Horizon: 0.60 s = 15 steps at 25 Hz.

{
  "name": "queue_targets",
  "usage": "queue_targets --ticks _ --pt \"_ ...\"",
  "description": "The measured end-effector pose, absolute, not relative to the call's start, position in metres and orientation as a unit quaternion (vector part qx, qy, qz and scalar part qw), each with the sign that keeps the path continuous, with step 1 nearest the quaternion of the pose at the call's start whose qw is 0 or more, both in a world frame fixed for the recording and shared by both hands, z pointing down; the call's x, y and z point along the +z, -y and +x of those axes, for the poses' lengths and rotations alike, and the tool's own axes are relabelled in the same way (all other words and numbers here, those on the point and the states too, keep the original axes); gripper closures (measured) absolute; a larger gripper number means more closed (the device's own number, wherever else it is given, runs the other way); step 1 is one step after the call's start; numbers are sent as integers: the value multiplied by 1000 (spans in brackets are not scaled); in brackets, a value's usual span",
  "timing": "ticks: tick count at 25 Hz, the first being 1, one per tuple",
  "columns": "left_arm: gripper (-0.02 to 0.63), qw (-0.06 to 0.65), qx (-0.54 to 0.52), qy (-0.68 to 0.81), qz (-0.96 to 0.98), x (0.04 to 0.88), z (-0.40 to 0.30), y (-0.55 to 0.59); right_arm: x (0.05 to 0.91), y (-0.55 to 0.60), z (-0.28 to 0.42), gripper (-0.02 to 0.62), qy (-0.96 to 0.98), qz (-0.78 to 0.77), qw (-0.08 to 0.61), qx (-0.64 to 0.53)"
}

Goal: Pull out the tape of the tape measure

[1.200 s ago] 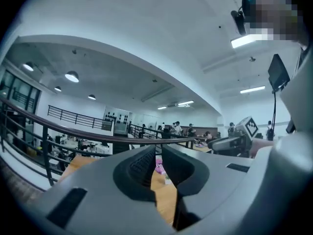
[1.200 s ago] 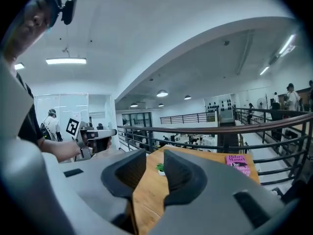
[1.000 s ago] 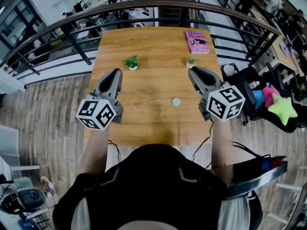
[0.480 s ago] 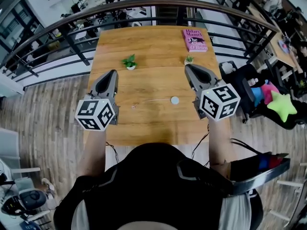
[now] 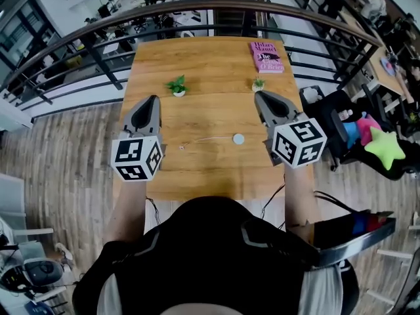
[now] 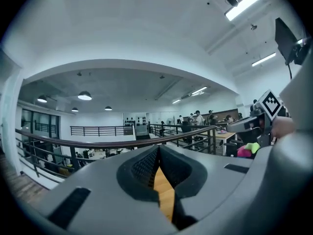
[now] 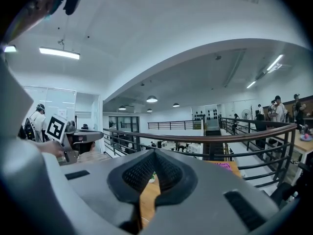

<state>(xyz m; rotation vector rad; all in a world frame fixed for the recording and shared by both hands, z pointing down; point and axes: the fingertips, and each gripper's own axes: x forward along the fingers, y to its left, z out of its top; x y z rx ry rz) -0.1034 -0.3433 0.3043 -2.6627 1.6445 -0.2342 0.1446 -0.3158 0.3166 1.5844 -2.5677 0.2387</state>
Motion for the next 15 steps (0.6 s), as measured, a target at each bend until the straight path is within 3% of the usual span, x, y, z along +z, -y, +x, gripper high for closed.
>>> queue_targets --ticks 15 --pt "577 -1 -79 -516 -853 305 -96 341 315 314 147 589 844 529 64 69"
